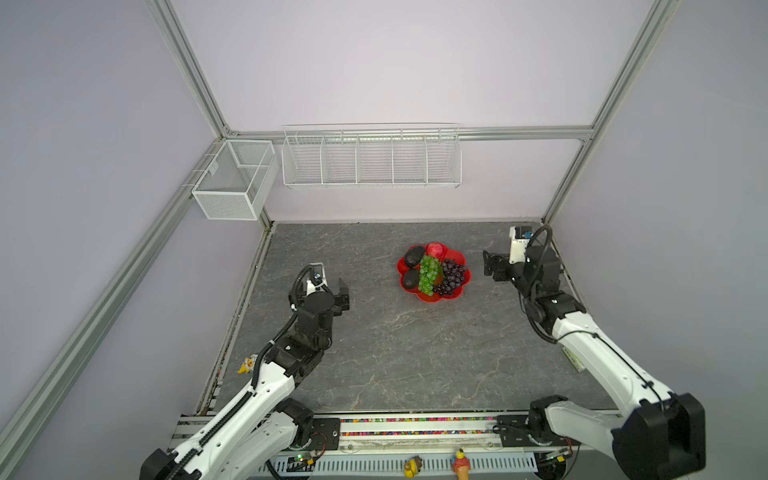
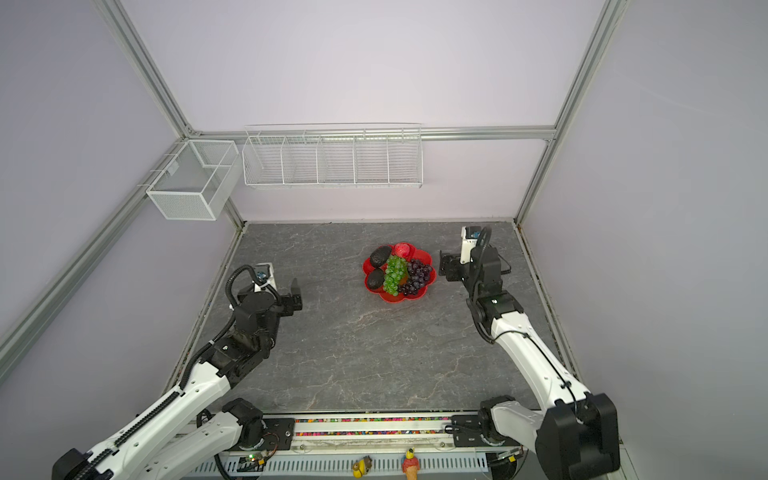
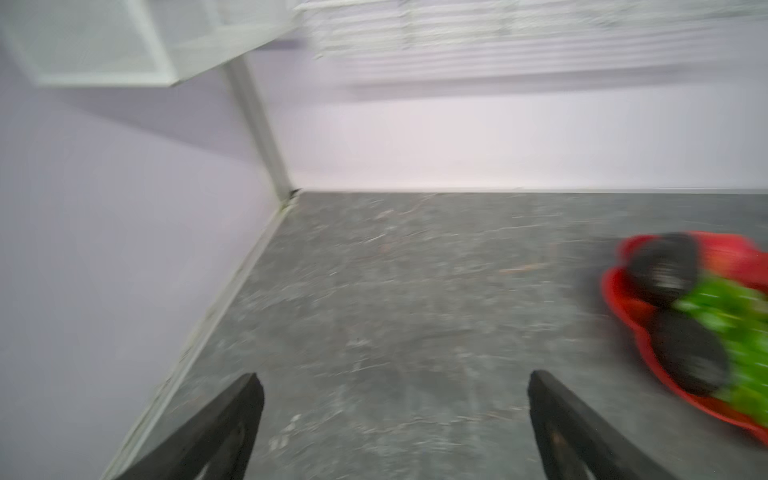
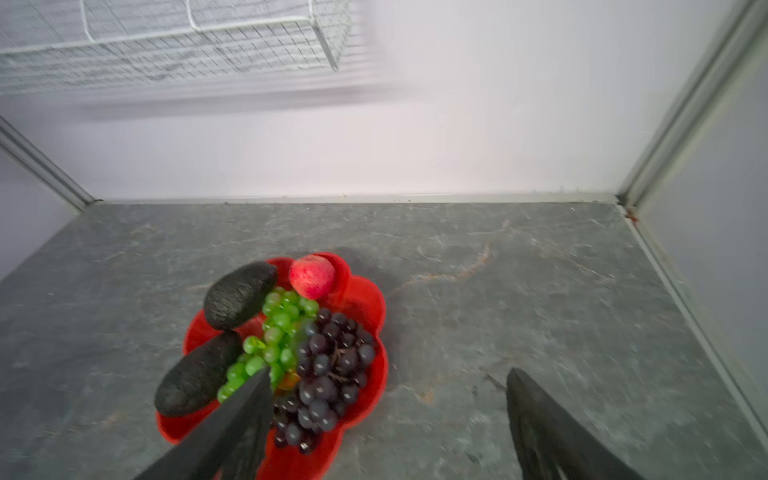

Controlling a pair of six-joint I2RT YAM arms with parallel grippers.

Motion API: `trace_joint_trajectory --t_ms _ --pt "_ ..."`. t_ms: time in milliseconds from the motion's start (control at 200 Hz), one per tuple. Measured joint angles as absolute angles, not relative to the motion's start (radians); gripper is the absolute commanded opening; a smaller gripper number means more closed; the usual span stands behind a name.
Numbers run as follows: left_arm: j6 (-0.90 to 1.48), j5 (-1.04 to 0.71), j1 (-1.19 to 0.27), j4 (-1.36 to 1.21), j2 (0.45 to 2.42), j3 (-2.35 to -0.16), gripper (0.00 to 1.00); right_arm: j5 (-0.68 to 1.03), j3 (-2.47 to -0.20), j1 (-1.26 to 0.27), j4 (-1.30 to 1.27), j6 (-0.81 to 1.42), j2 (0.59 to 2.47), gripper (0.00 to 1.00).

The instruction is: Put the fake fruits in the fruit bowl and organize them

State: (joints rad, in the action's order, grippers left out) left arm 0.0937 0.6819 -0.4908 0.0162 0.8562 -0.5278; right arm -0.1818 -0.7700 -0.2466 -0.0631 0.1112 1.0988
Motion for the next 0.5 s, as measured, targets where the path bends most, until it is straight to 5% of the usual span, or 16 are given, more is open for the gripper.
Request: trace_joint_trajectory --t_ms 290,500 --pt "0.071 0.701 -0.267 -0.394 1.235 -0.358 0.99 -0.434 -0.423 -0.175 -0.263 0.027 1.055 0.89" --pt "0.022 0.588 -0.223 -0.535 1.431 -0.448 0.98 -0.442 -0.318 -0.137 -0.531 0.026 1.28 0.9"
